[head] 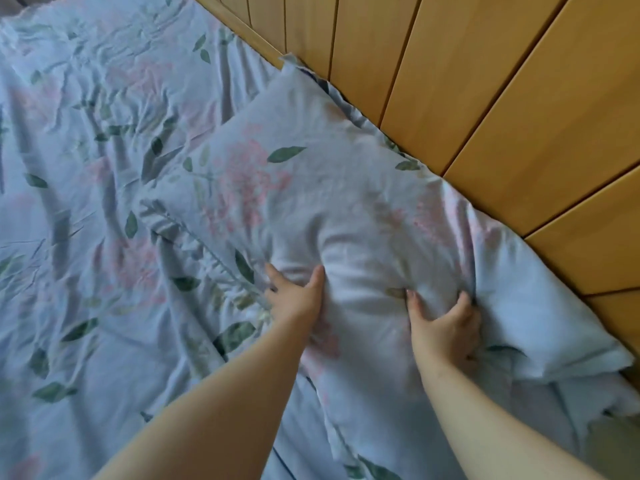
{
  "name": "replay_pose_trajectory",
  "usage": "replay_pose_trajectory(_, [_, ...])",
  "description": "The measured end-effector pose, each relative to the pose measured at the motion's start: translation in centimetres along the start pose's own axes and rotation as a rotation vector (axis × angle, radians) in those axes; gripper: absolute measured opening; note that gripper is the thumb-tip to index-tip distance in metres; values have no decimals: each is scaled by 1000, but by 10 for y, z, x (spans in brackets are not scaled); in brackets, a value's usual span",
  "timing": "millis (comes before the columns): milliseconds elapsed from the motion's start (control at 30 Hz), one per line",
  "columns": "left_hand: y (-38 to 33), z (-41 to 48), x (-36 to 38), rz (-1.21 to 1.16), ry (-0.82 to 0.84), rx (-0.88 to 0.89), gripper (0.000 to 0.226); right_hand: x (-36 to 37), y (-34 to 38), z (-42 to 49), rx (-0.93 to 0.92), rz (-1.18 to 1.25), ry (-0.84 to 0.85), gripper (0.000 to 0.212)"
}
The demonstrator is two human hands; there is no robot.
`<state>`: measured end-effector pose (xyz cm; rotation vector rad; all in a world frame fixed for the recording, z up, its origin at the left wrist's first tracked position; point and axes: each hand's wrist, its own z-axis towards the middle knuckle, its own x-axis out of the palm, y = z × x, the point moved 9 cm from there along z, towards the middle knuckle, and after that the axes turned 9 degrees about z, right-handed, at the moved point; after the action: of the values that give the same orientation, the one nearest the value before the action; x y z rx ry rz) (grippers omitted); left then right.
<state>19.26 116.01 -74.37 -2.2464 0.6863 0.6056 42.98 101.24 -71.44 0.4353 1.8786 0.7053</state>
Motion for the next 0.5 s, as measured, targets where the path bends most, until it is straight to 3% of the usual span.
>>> replay_pose_trajectory(133, [42, -22, 2, -225, -160, -258, 102, -5, -17, 1, 60, 78, 7, 75])
replay_pose_trajectory(233, [75, -33, 11, -288, -184, -382, 110, -21, -35, 9, 76, 74, -37, 65])
replay_pose_trajectory(367, [84, -51, 33, -459, -65, -450, 106, -41, -72, 13, 274, 142, -128, 70])
replay_pose_trajectory(500, [77, -70, 60, -508, 217, -437, 89, -43, -79, 13, 283, 221, -139, 74])
